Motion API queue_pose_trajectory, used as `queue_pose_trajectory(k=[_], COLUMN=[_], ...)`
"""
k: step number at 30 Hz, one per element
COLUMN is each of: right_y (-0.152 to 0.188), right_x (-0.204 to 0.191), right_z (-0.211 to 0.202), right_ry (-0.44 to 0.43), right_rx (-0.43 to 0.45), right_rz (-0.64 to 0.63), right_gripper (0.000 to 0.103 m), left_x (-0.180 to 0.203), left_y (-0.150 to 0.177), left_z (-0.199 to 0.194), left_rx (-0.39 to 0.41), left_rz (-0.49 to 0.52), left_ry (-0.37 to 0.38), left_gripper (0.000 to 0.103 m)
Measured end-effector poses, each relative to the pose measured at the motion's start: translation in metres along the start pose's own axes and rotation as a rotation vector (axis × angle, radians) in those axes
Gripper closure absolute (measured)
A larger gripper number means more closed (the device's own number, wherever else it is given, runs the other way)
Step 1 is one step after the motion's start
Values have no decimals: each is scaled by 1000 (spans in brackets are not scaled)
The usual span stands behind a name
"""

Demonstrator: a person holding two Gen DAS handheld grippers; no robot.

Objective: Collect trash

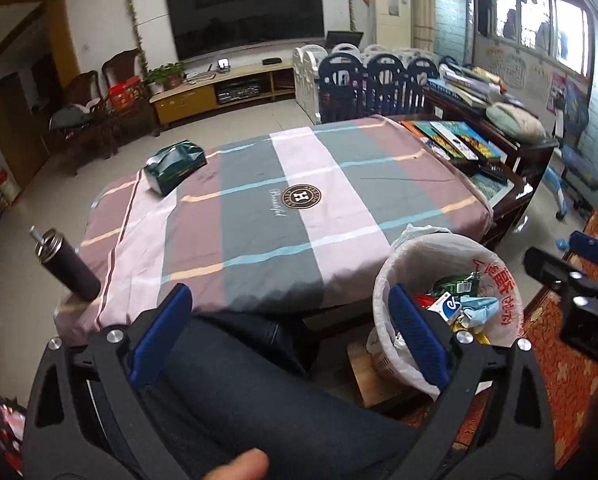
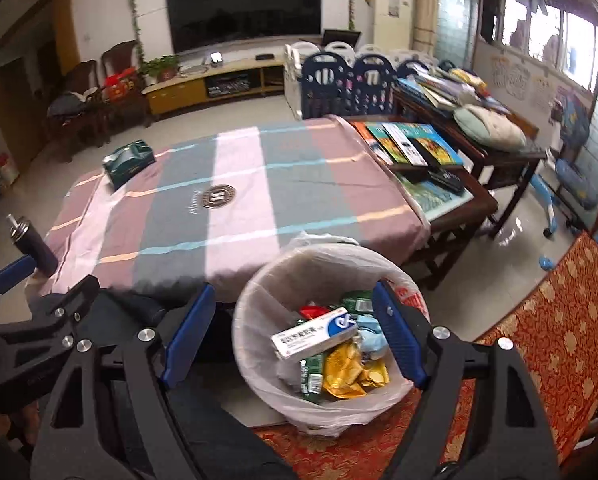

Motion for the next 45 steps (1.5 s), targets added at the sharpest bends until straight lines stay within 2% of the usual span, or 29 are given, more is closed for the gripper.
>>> queue_pose_trajectory(k=[3,8,12,20,45], right_y=[1,0,0,5,8], right_x=[-20,-32,-33,-25,-22], right_z=[-8,-18,-15,-8,-4], right_ry=[31,11,15,13,8], right_rx=[54,119,109,77,67], right_rz=[-35,-8,-17,10,14], right_gripper=[24,20,20,20,20], left_x=[-20,-33,-35,-23,-17], left_y=[9,-2,-3,1,3], left_z=[-11,-36,-40,-42,-35], left_rx=[-13,88,99,98,73], left_rz=[-44,-70,-86,-55,-60], left_ry=[12,-30,-23,7,16], left_gripper=[3,3,3,3,3])
Point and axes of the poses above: each gripper's, at about its wrist camera, not at the fingertips, and z roughly the way its jaws point, x to its right, y to its underside, the point moved 4 cm from there along z, roughly the way its jaws point, and after that the axes turned 15 degrees about -y, right-handed, at the moved point
